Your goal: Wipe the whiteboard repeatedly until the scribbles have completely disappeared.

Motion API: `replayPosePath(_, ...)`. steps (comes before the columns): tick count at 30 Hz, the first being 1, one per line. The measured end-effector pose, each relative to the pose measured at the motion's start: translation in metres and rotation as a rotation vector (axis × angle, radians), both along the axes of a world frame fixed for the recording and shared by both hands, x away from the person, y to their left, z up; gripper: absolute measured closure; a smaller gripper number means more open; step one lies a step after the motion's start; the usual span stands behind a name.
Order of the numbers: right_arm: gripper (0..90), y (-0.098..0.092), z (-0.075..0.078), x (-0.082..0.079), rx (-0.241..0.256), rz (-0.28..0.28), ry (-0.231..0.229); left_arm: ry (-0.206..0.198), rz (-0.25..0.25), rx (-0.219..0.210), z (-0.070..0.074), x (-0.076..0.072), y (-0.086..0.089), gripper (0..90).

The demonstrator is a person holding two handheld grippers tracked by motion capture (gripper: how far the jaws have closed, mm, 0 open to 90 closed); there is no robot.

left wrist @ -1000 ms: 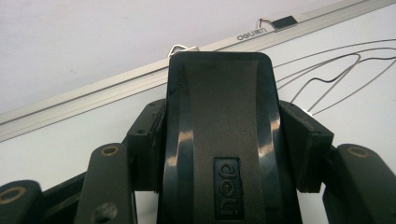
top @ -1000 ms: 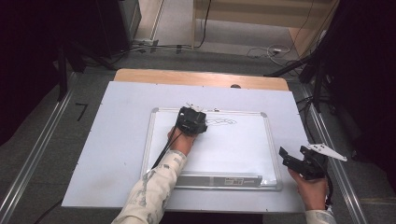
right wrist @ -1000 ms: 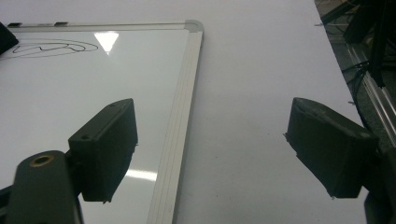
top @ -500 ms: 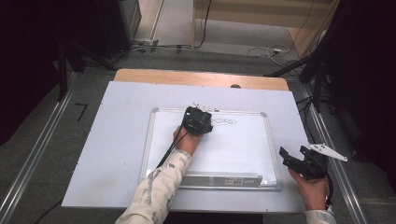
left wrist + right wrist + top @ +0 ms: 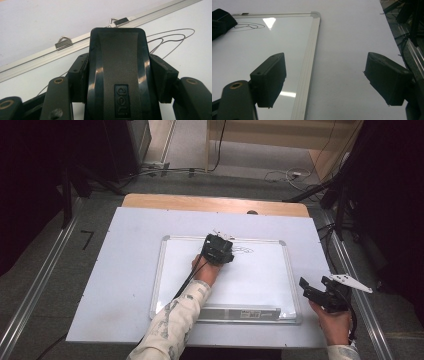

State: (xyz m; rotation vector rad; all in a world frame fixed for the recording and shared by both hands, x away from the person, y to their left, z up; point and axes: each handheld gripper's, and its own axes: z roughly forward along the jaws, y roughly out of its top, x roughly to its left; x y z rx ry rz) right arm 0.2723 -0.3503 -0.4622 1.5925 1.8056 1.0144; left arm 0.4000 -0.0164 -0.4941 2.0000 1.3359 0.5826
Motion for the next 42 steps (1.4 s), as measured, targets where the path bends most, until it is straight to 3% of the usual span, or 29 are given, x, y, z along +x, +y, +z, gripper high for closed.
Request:
replayPosePath(29,16.2,-0.002,0.001,-0.001,0.008,-0.006,-0.004,-0.003,-0.059,-0.005,0.0,0.004,-0.039,40.6)
replayPosePath(42,16.2,-0.002,0.001,-0.001,0.008,-0.006,-0.007,-0.003,-0.081,-0.002,0.0,0.006,-0.048,40.6)
